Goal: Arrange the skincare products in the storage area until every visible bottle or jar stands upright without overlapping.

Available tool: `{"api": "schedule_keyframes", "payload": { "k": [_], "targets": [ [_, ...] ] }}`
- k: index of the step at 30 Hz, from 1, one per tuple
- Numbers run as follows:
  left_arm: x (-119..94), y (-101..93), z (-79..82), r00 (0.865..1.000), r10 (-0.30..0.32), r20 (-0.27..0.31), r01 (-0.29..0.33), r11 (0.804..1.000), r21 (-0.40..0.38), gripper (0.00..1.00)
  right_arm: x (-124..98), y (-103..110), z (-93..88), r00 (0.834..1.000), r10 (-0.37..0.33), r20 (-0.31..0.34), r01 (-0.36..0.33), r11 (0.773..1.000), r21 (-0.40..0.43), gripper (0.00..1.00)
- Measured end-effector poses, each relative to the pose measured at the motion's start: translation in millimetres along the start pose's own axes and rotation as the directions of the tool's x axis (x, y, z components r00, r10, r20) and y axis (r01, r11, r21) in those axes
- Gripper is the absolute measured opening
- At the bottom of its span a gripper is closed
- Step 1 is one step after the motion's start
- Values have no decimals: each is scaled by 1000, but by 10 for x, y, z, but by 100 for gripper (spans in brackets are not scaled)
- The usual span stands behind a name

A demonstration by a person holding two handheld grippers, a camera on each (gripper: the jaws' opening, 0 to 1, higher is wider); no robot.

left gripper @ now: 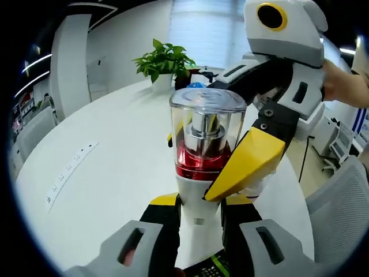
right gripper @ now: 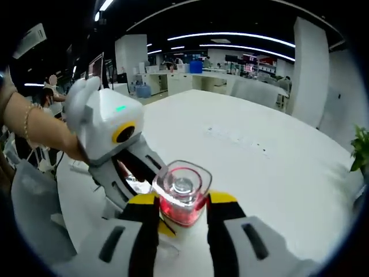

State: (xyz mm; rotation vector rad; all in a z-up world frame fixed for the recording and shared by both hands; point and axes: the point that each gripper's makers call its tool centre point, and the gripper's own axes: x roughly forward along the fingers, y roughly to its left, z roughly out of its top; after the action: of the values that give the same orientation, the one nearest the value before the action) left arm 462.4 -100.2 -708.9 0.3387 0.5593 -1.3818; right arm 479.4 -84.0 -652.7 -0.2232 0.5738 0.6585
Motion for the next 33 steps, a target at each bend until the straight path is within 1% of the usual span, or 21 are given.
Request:
{"api": "schedule_keyframes", "payload": {
  "k": [5, 6, 11, 17, 26, 33],
  "targets": [
    [52, -23, -76, 1000, -6, -29, 7, 1000, 28, 24, -8, 38, -117, 999, 4, -45, -3, 1000, 16, 32],
    [53, -27, -64, 1000, -9, -23, 10, 1000, 28, 24, -20, 40, -97, 1000, 3, -29, -2, 1000, 25, 32],
    [82, -27, -41, 1000, -9, -14, 9, 1000, 14, 24, -27, 3, -106, 999, -4, -41, 6, 999, 41, 32],
    [101, -32, -27, 1000, -15, -12, 15, 1000, 19, 24, -31, -32, -106, 999, -11, -44, 14, 997, 71, 32],
    [114, -32, -18, 1000, -16, -12, 16, 1000, 26, 24, -28, -52, -113, 999, -11, -45, 14, 998, 69, 32],
    [109, -34, -21, 1000, -20, -14, 21, 999, 30, 24, -40, -16, -120, 999, -9, -48, 11, 998, 56, 33]
  ]
}}
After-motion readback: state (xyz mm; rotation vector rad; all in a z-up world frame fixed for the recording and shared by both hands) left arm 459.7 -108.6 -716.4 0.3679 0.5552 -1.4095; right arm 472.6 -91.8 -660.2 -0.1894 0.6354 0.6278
